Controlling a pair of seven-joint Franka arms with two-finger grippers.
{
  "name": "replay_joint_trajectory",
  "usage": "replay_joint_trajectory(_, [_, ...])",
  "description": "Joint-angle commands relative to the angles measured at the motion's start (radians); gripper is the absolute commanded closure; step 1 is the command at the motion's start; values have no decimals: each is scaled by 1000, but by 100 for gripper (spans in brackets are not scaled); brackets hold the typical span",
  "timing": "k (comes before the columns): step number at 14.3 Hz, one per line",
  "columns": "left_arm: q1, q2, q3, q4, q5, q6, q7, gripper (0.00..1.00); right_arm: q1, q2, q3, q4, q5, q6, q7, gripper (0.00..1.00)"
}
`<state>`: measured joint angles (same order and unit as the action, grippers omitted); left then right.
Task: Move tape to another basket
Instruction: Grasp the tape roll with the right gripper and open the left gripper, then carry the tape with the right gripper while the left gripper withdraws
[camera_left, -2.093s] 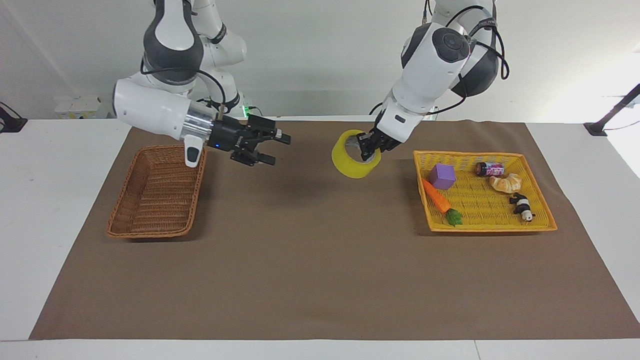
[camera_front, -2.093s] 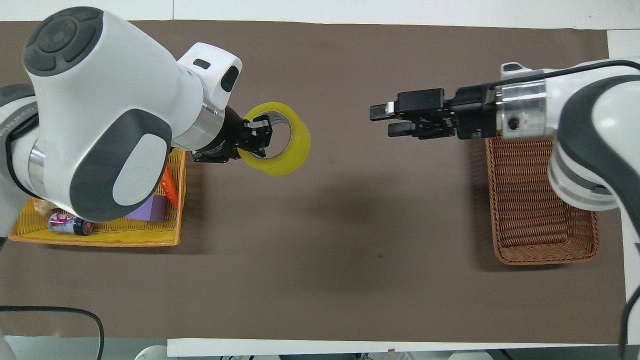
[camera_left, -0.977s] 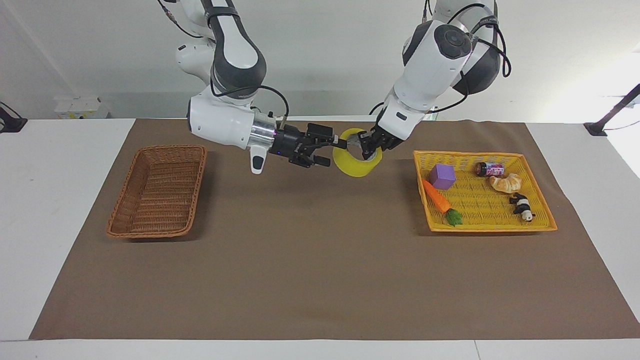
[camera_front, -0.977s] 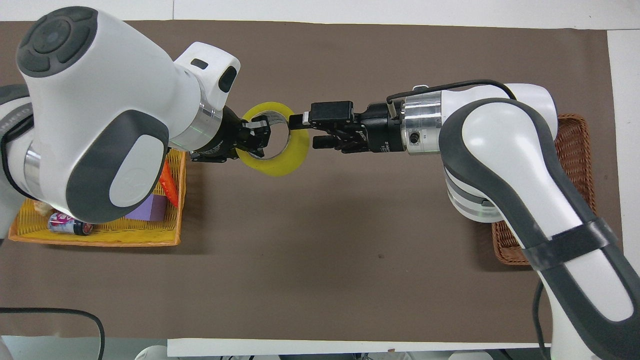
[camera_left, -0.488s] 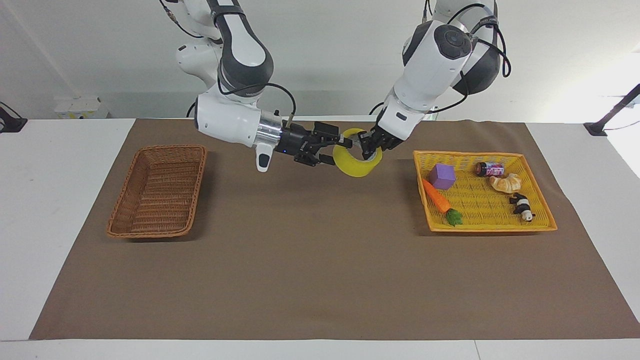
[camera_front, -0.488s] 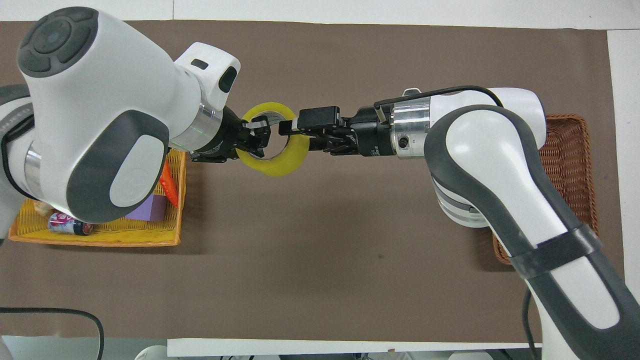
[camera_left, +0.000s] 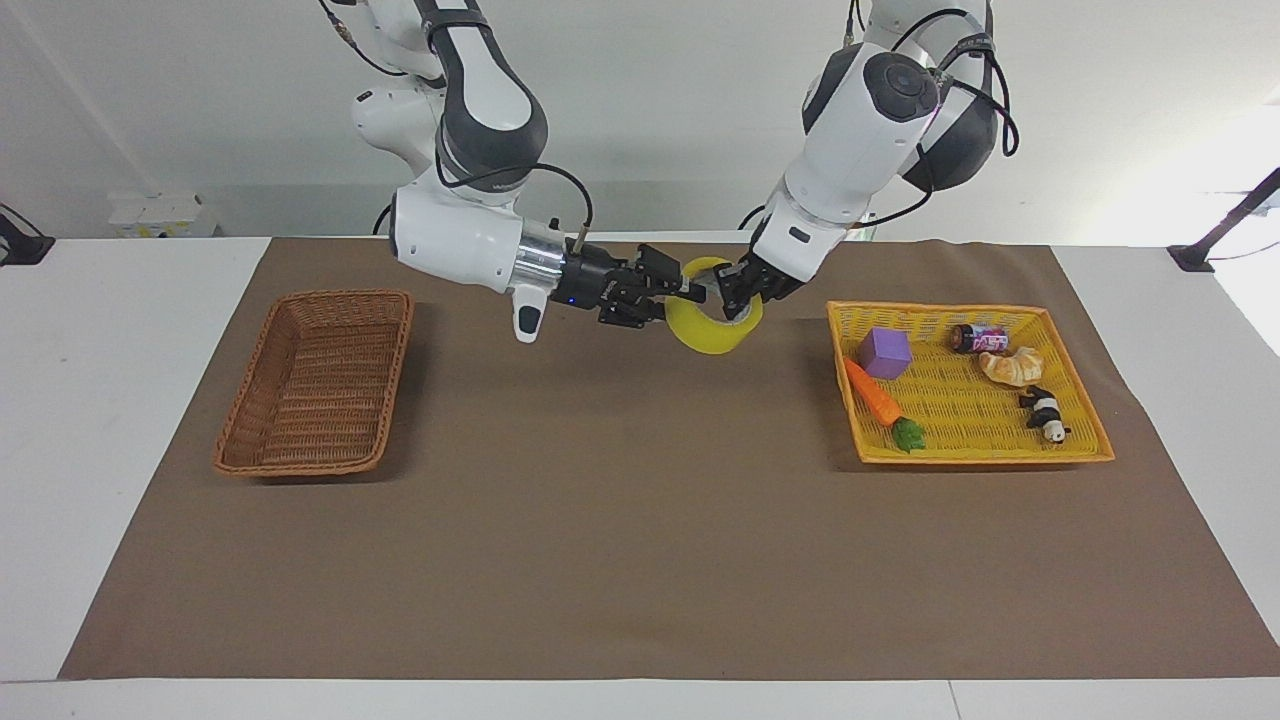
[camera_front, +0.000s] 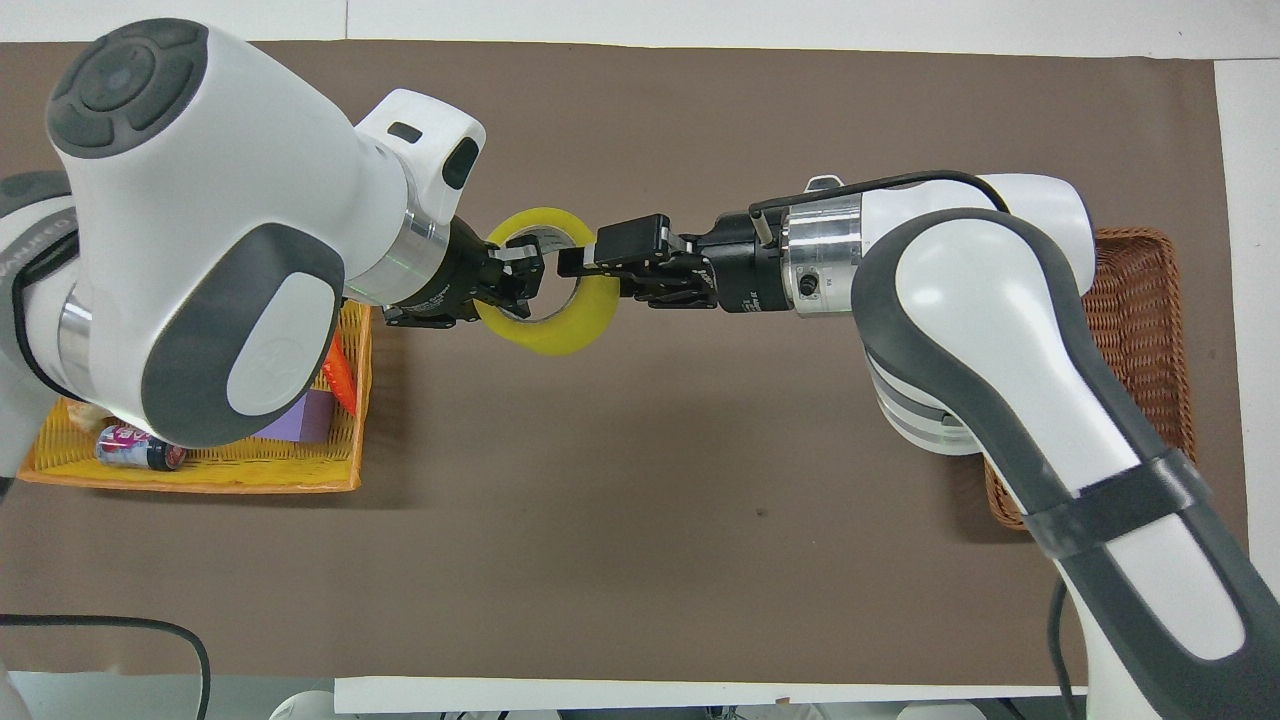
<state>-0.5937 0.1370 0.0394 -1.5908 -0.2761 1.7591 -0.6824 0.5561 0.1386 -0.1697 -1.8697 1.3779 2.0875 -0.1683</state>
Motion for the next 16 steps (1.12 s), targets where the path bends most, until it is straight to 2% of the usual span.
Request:
replay_joint_trajectory(1, [-5,-27,-3,-12,15,-13,6,63,-8,-5,-2,-6,9,-6,12,100])
replay_joint_trajectory(2, [-5,-30,-1,-9,29,-12,1,9,-8,-5,-2,-6,9,-6,12,100])
replay_joint_trajectory(3, [-2,-46,0,3,67,-22,1,0,-8,-5,-2,-6,9,-6,10,100])
replay_joint_trajectory(6, [41,-106,19,28,104,-110,24,0,-16,-5,-2,-6,9,-10,6,100])
replay_joint_trajectory(8, [77,-138,28,34,149,-200,133,0,-63,-5,-4,-8,-3,-62,-7,100])
replay_joint_trajectory(10, [150,-149,33,38,191,-269,225,0,-170,-10,-5,-12,-61,-166,-51,100])
replay_joint_trajectory(12, [214,-197,31,37,263,-323,283,0,-310,-13,-5,-11,-175,-294,-97,100])
replay_joint_trajectory(16, [415,-237,31,31,298,-329,551,0,-600,-19,-5,-14,-382,-484,-223,100])
